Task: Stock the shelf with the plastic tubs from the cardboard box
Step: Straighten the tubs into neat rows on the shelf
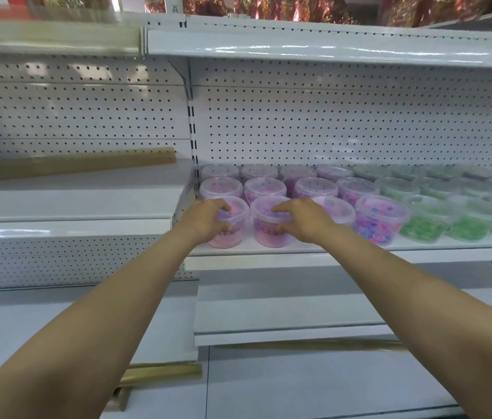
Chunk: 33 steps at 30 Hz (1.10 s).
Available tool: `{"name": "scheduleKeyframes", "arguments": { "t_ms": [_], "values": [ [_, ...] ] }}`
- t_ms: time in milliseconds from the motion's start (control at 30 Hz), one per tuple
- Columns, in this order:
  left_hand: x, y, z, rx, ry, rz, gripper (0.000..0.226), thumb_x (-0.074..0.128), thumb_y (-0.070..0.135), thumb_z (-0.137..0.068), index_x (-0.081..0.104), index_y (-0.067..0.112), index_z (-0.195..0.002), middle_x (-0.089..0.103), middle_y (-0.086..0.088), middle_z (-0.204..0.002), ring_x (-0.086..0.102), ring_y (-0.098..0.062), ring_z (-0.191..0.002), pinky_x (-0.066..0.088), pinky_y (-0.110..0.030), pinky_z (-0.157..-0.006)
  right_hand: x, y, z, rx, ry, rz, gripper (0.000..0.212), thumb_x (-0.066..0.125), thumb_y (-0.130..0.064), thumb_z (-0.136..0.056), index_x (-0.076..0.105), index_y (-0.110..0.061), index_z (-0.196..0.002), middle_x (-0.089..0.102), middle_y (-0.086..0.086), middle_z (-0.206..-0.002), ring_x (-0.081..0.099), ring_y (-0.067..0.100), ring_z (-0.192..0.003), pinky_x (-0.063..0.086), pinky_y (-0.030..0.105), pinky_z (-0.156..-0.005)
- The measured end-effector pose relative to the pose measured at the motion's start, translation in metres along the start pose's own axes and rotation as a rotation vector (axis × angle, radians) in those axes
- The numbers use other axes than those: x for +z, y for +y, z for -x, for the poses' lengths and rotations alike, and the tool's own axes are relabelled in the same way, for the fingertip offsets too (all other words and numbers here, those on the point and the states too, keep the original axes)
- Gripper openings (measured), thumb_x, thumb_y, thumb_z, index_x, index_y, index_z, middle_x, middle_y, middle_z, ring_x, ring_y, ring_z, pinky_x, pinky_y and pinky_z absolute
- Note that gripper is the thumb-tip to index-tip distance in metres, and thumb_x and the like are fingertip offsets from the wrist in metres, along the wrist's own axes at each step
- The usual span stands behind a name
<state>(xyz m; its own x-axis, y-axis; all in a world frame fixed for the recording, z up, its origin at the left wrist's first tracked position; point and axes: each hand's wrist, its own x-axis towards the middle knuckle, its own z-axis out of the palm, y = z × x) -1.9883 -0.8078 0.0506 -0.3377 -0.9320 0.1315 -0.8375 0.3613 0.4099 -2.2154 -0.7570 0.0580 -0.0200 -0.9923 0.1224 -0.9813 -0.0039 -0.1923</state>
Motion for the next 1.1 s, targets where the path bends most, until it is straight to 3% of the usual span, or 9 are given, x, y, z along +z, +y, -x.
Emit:
{"name": "scheduleKeyframes", "arguments": {
  "t_ms": [167, 267, 367, 500, 600, 667, 800, 933, 1100],
  "values": [
    [-0.005, 0.003, -0.012, 0.004, -0.078, -0.078, 0.050, 0.075, 0.036, -0.080, 0.057, 0.023, -0.124, 0.056, 0.000, -0.134, 0.051, -0.021, -0.119, 0.042, -0.030, -0.090, 0.005, 0.004, -0.005, -0.033, 0.007, 0.015, 0.052, 0.066, -0.030, -0.090, 0.051, -0.032, -0.139, 0.054, 0.002, -0.143, 0.050, 0.026, -0.129, 0.046, 0.038, -0.097],
    [-0.016, 0.020, -0.022, -0.006, -0.153, -0.185, 0.057, 0.070, 0.052, -0.080, 0.061, 0.014, -0.121, 0.059, -0.003, -0.129, 0.054, -0.022, -0.117, 0.044, -0.032, -0.091, 0.001, 0.011, -0.007, -0.079, -0.040, -0.006, 0.055, 0.066, -0.043, -0.087, 0.051, -0.032, -0.139, 0.053, 0.000, -0.143, 0.049, 0.025, -0.130, 0.044, 0.037, -0.097],
    [-0.021, 0.048, -0.039, 0.017, -0.091, -0.190, 0.057, 0.059, 0.058, -0.085, 0.061, 0.016, -0.123, 0.060, -0.004, -0.128, 0.055, -0.024, -0.118, 0.044, -0.034, -0.096, -0.010, 0.027, -0.014, -0.122, -0.012, -0.045, 0.056, 0.060, -0.054, -0.088, 0.053, -0.029, -0.137, 0.057, 0.000, -0.139, 0.050, 0.024, -0.129, 0.044, 0.038, -0.099],
    [-0.007, 0.095, -0.075, 0.087, 0.006, -0.153, 0.050, 0.053, 0.056, -0.089, 0.058, 0.022, -0.124, 0.061, -0.004, -0.125, 0.057, -0.026, -0.108, 0.043, -0.033, -0.086, -0.031, 0.070, -0.035, -0.110, 0.139, -0.023, 0.040, 0.047, -0.051, -0.096, 0.064, -0.022, -0.117, 0.066, 0.007, -0.120, 0.059, 0.031, -0.114, 0.047, 0.039, -0.087],
    [0.016, 0.134, -0.103, 0.130, 0.018, -0.138, 0.041, 0.051, 0.050, -0.093, 0.062, 0.016, -0.113, 0.063, -0.006, -0.120, 0.056, -0.028, -0.111, 0.043, -0.035, -0.090, -0.047, 0.118, -0.051, -0.035, 0.160, -0.035, 0.044, 0.037, -0.047, -0.102, 0.065, -0.014, -0.111, 0.066, 0.014, -0.119, 0.057, 0.035, -0.115, 0.046, 0.041, -0.087],
    [0.033, 0.157, -0.124, 0.117, -0.015, -0.128, 0.044, 0.048, 0.049, -0.095, 0.060, 0.009, -0.108, 0.061, -0.010, -0.121, 0.054, -0.030, -0.114, 0.041, -0.035, -0.089, -0.053, 0.153, -0.062, 0.012, 0.146, -0.018, 0.047, 0.031, -0.045, -0.104, 0.064, -0.012, -0.099, 0.067, 0.017, -0.114, 0.058, 0.036, -0.111, 0.046, 0.040, -0.085],
    [0.065, 0.192, -0.172, 0.062, -0.106, -0.173, 0.054, 0.042, 0.055, -0.095, 0.060, 0.012, -0.122, 0.054, -0.010, -0.137, 0.049, -0.029, -0.125, 0.039, -0.033, -0.099, -0.061, 0.211, -0.093, 0.096, 0.069, 0.027, 0.054, 0.024, -0.048, -0.103, 0.063, -0.014, -0.118, 0.062, 0.015, -0.126, 0.055, 0.034, -0.118, 0.045, 0.040, -0.096],
    [0.085, 0.216, -0.210, 0.014, -0.082, -0.201, 0.022, 0.045, 0.038, -0.092, 0.058, 0.023, -0.085, 0.060, -0.006, -0.095, 0.061, -0.026, -0.098, 0.044, -0.031, -0.079, -0.062, 0.249, -0.125, 0.070, -0.012, 0.073, 0.051, 0.024, -0.053, -0.102, 0.059, -0.015, -0.102, 0.064, 0.011, -0.118, 0.058, 0.029, -0.111, 0.048, 0.040, -0.093],
    [0.114, 0.214, -0.256, -0.025, -0.047, -0.272, 0.040, 0.033, 0.046, -0.076, 0.060, 0.021, -0.092, 0.063, -0.007, -0.109, 0.059, -0.027, -0.099, 0.047, -0.037, -0.088, -0.051, 0.275, -0.160, -0.033, -0.124, 0.057, 0.045, 0.027, -0.045, -0.104, 0.063, -0.018, -0.106, 0.061, 0.011, -0.124, 0.057, 0.031, -0.116, 0.045, 0.039, -0.093]
  ]
}}
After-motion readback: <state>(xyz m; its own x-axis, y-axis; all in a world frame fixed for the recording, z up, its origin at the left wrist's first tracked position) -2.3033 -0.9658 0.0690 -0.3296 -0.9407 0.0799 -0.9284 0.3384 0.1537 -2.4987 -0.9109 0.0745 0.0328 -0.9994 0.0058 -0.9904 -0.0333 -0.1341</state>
